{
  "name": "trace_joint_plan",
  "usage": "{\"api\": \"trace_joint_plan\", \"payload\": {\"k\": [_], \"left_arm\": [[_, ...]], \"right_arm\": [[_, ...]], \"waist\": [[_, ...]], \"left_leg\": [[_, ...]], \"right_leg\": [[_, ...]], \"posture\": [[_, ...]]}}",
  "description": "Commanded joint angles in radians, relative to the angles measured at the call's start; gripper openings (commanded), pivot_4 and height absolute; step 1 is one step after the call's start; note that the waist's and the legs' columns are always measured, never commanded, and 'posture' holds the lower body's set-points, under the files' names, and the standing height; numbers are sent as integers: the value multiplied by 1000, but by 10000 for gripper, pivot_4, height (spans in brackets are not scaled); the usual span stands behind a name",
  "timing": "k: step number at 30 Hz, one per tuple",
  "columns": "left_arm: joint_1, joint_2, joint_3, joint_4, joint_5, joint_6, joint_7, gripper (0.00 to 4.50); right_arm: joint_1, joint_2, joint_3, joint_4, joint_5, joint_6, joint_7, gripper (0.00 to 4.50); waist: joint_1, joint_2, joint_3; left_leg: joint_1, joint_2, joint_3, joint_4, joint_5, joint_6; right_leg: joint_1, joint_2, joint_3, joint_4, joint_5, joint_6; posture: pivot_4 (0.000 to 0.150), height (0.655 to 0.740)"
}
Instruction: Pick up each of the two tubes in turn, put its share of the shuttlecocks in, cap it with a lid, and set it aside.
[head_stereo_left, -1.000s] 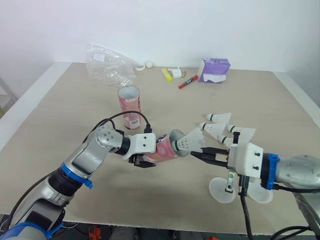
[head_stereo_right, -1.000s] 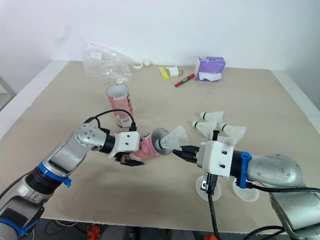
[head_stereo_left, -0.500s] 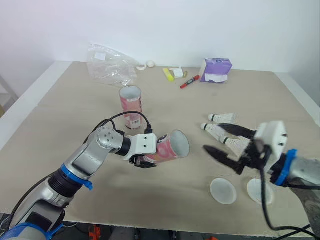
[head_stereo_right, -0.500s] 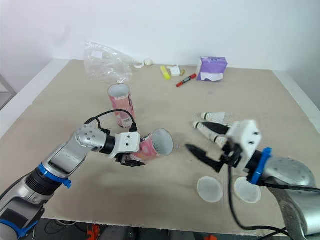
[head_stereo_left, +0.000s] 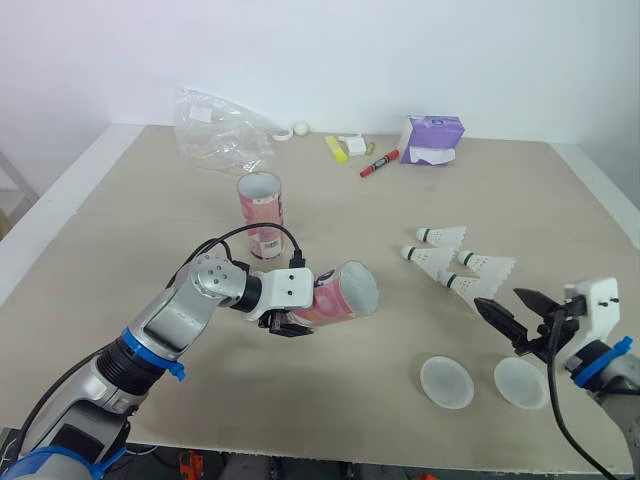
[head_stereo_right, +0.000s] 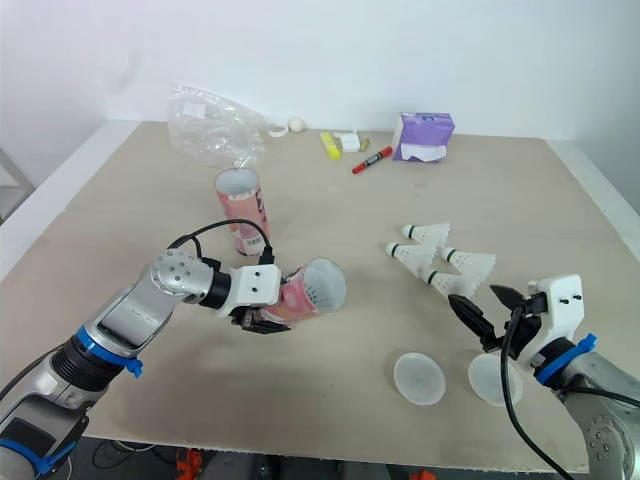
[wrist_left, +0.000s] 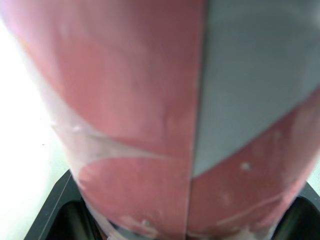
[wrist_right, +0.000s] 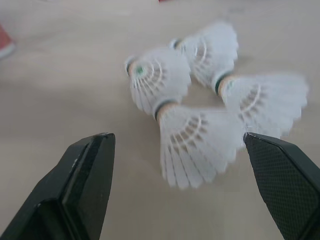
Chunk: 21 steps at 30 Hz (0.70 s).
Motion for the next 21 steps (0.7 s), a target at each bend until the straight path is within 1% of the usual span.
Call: {"api": "trace_joint_plan", "payload": {"k": [1,3,10,15,16,17,18,19,20,21], "left_arm": [[22,9,-41,35,40,20,8,30163],[23,10,-41,33,40,21,8,30163],[27,12,-39,23,39,30,11,30163],[29,14,-38,18,38,36,15,30163],[30,14,-38,17,38,36,16,30163],[30,14,-38,16,38,37,17,30163],[31,14,-38,15,38,38,17,30163],[31,14,-38,15,38,39,18,30163],[31,13,-38,14,39,40,19,30163],[31,13,-38,14,39,40,20,30163]], "right_arm": [[-36,16,24,13,-10,-30,-3,44023],[-56,23,37,23,-11,-27,-5,44023],[-124,37,77,72,-14,-13,-11,44023],[-177,47,81,124,3,39,-52,44023],[-187,49,80,132,5,50,-59,38577],[-200,55,75,139,15,60,-67,36496],[-210,59,72,143,21,67,-71,31696],[-218,60,73,148,22,70,-72,25366],[-224,58,77,153,18,73,-73,22104],[-227,57,82,159,12,75,-75,17813]], "waist": [[0,2,0],[0,4,0],[0,4,0],[-1,4,0],[-1,4,0],[-1,4,0],[-2,4,0],[-2,4,0],[-2,4,0],[-2,4,0]], "left_leg": [[0,0,0,0,0,0],[0,0,0,0,0,0],[0,0,0,0,0,0],[0,0,0,0,0,0],[0,0,0,0,0,0],[0,0,0,0,0,0],[0,0,0,0,0,0],[0,0,0,0,0,0],[0,0,0,0,0,0],[0,0,0,0,0,0]], "right_leg": [[0,0,0,0,0,0],[0,1,0,0,0,0],[0,4,1,0,0,0],[0,5,1,0,0,0],[0,5,1,0,0,0],[0,5,1,0,0,0],[0,4,2,0,0,0],[0,4,2,0,0,0],[0,4,1,0,0,0],[0,4,1,0,0,0]], "posture": [[1500,7400],[1500,7400],[1500,7400],[1500,7400],[1500,7400],[1500,7400],[1500,7400],[1500,7400],[1500,7400],[1500,7400]]}}
